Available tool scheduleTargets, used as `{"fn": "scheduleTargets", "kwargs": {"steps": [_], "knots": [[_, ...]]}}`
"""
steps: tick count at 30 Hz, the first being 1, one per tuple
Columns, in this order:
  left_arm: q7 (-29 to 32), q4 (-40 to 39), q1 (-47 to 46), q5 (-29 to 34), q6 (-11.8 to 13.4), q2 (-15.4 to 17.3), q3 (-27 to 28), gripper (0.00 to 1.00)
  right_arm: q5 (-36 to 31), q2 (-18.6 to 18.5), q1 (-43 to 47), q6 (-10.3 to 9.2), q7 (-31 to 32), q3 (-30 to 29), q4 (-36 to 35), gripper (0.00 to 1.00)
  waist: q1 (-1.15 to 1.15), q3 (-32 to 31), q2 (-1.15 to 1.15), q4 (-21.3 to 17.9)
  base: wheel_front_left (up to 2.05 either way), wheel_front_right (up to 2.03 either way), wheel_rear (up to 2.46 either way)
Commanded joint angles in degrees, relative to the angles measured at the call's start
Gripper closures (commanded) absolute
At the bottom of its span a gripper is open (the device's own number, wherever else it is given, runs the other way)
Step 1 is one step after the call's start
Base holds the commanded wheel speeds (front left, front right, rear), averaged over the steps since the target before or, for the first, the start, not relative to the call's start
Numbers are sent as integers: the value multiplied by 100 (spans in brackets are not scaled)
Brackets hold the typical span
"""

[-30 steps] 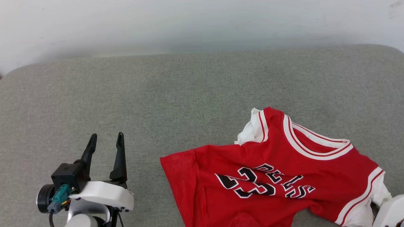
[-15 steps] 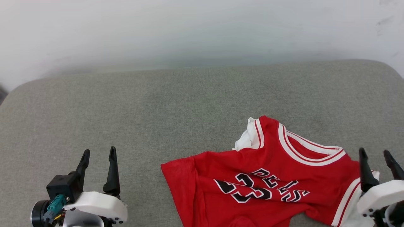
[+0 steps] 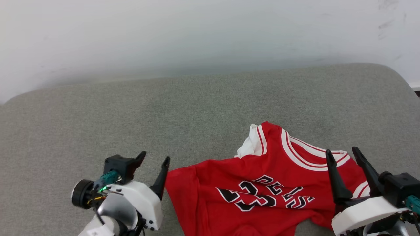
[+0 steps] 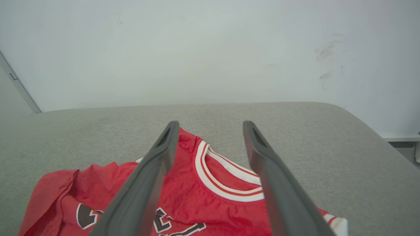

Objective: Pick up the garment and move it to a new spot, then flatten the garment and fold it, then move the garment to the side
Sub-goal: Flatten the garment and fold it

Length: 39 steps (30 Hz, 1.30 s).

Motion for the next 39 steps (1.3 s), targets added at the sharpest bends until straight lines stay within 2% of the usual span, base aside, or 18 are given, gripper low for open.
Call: {"fn": "scheduleTargets", "kwargs": {"steps": [1,6,14,22,23,24,27,30,34,39], "knots": [[105,40,-128,17,-76,-2,-54,0,37,19,27,-2,32,8,-41,0,0,80,0,-54,0,0,0],[1009,396,-874,-43,-582,-59,-523,0,89,36,-158,-2,59,68,-216,0,0,416,0,-206,0,0,0],[2291,1149,-1802,-121,-1130,-28,-962,0,159,69,-417,-2,-105,158,-267,0,0,1003,0,-455,0,0,0],[3591,1807,-2064,-182,-1468,184,-1485,0,246,97,-553,-2,-262,122,-143,0,0,1262,0,-572,0,0,0],[3695,1831,-2048,-240,-1495,181,-1532,53,253,100,-562,-2,-268,126,-128,0,0,1271,0,-579,0,0,0],[3806,1847,-2056,-247,-1522,198,-1595,100,261,103,-580,-2,-275,122,-115,0,0,1281,0,-584,0,0,0],[3793,1785,-2039,-293,-1571,260,-1650,100,296,109,-617,-2,-308,117,-70,0,0,1281,0,-603,0,0,0],[3427,1566,-1940,-281,-1437,346,-1469,100,323,114,-593,-2,-327,103,-38,0,0,1230,0,-603,0,0,0],[2939,1034,-1435,-380,-1044,547,-1160,100,338,119,-493,-2,-334,46,7,0,0,1059,0,-534,0,0,0],[2698,125,-485,-466,-494,851,-981,100,298,127,-362,-2,-278,6,-15,0,0,787,0,-327,0,0,0]]}}
